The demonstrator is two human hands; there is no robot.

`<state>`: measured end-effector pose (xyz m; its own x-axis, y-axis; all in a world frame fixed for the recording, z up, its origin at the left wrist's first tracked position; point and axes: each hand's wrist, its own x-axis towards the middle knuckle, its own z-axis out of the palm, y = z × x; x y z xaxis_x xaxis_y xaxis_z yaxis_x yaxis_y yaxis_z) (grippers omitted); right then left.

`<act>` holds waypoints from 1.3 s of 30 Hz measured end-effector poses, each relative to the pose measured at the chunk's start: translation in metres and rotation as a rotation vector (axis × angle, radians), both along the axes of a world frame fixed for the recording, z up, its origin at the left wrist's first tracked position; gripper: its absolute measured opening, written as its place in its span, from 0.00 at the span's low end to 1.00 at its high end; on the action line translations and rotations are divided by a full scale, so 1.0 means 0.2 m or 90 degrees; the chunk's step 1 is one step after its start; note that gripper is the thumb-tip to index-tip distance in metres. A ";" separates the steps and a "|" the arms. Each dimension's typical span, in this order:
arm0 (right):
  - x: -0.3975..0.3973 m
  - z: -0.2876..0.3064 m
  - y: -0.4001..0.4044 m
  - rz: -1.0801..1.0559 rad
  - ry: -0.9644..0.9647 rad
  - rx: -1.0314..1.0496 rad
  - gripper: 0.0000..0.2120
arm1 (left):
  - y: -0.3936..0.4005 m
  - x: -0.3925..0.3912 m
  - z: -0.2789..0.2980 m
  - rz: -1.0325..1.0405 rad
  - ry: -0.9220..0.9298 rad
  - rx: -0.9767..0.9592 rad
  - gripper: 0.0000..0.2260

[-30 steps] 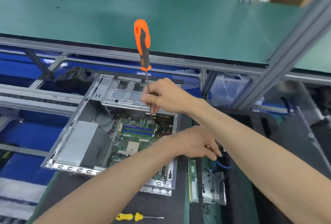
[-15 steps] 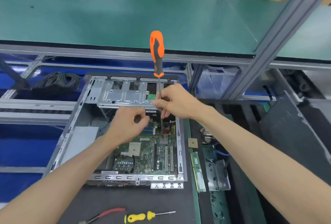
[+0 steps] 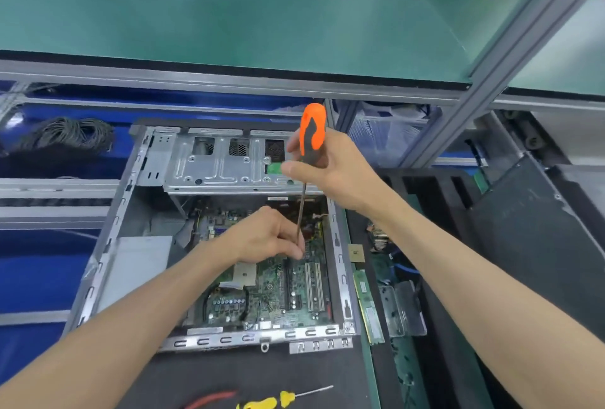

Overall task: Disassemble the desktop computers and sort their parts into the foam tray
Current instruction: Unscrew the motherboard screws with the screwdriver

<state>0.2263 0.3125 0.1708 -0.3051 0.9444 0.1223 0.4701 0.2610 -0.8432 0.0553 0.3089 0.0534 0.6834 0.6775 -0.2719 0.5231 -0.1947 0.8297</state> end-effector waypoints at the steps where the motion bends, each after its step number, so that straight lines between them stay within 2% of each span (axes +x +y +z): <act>1: -0.02 0.01 0.01 0.001 0.020 0.009 0.12 | 0.01 0.00 -0.01 -0.006 -0.005 -0.012 0.06; 3: -0.06 0.00 0.01 -0.009 0.016 0.052 0.15 | 0.01 0.00 0.00 -0.020 -0.023 -0.020 0.10; 6: -0.10 -0.01 0.01 -0.045 -0.006 0.116 0.17 | -0.01 0.01 0.00 -0.019 -0.056 -0.043 0.08; 9: -0.13 -0.02 0.02 -0.053 -0.006 0.149 0.19 | -0.04 0.03 0.01 -0.047 -0.091 -0.067 0.12; 13: -0.17 -0.05 0.02 -0.063 0.004 0.215 0.26 | -0.07 0.05 0.00 -0.091 -0.113 -0.091 0.11; 15: -0.17 -0.06 0.01 -0.080 0.000 0.255 0.24 | -0.08 0.06 -0.02 -0.113 -0.113 -0.079 0.11; 18: -0.17 -0.06 -0.01 -0.091 -0.003 0.295 0.17 | -0.10 0.07 -0.05 -0.151 -0.096 -0.067 0.05; 21: -0.16 -0.06 -0.06 -0.086 -0.013 0.298 0.14 | -0.13 0.09 -0.05 -0.198 -0.090 -0.035 0.02; 32: -0.14 -0.09 -0.14 -0.088 -0.002 0.275 0.14 | -0.17 0.10 -0.06 -0.251 -0.057 0.006 0.09; 39: -0.15 -0.12 -0.14 -0.104 -0.002 0.281 0.15 | -0.16 0.11 -0.08 -0.249 -0.043 -0.015 0.07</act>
